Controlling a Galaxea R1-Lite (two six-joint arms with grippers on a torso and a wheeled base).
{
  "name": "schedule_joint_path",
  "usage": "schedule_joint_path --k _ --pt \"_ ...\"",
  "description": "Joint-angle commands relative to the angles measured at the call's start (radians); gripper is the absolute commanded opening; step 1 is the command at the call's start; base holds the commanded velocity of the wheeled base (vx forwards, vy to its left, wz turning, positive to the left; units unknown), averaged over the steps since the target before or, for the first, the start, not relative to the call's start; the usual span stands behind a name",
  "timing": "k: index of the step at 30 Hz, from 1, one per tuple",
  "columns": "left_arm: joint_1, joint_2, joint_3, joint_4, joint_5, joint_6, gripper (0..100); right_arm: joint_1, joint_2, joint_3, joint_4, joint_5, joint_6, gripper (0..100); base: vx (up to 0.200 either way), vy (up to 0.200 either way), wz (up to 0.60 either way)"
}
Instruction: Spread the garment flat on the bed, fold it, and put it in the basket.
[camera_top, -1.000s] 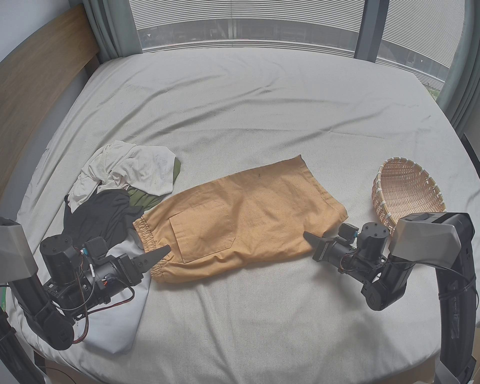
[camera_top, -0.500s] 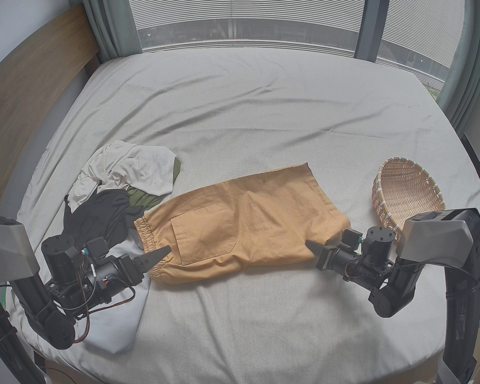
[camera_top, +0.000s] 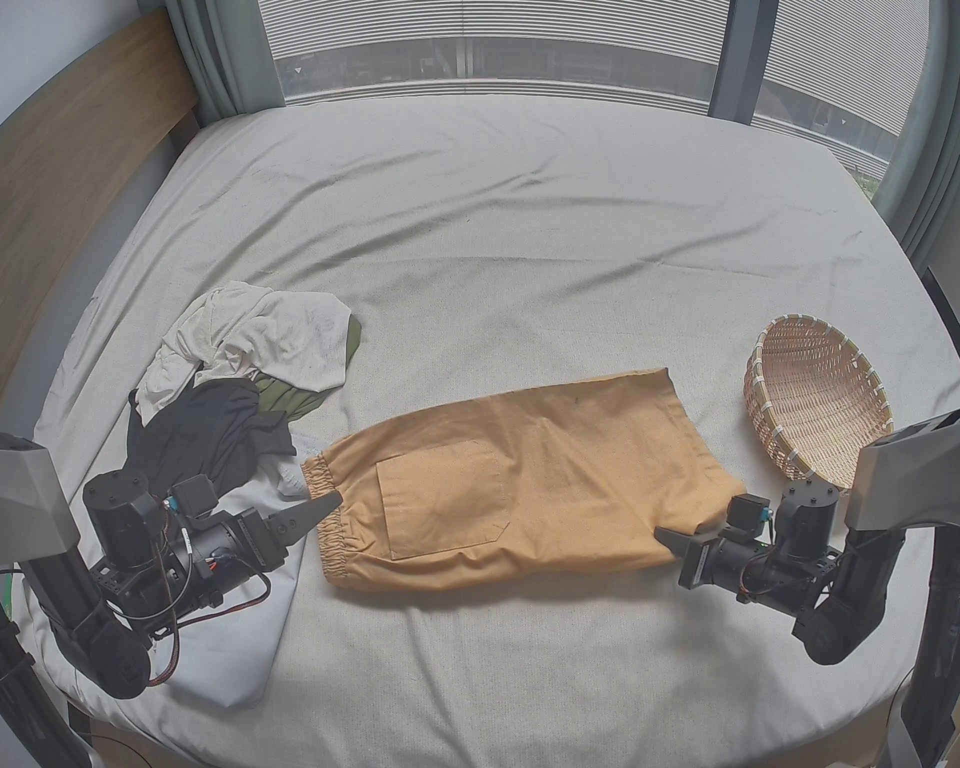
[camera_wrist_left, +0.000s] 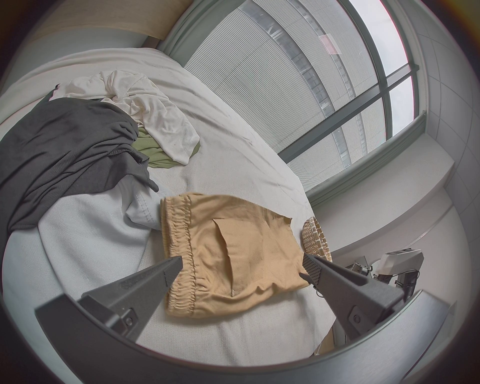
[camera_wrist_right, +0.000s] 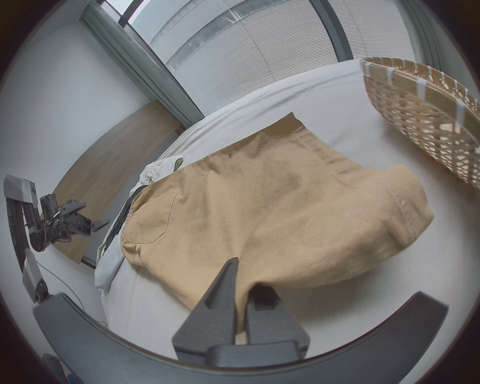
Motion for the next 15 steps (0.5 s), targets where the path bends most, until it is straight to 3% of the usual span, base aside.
schedule_joint_path --k 1,15 --pt "-0.002 0.008 0.003 -0.001 0.0 0.0 100 -0.009 -0.061 0.101 0.0 0.003 -0.022 0 0.0 0.0 0.0" --pt "-0.004 0.06 0.003 -0.001 0.001 0.003 100 -0.066 -0.095 0.198 0.001 0.006 -0.036 0 0.0 0.0 0.0"
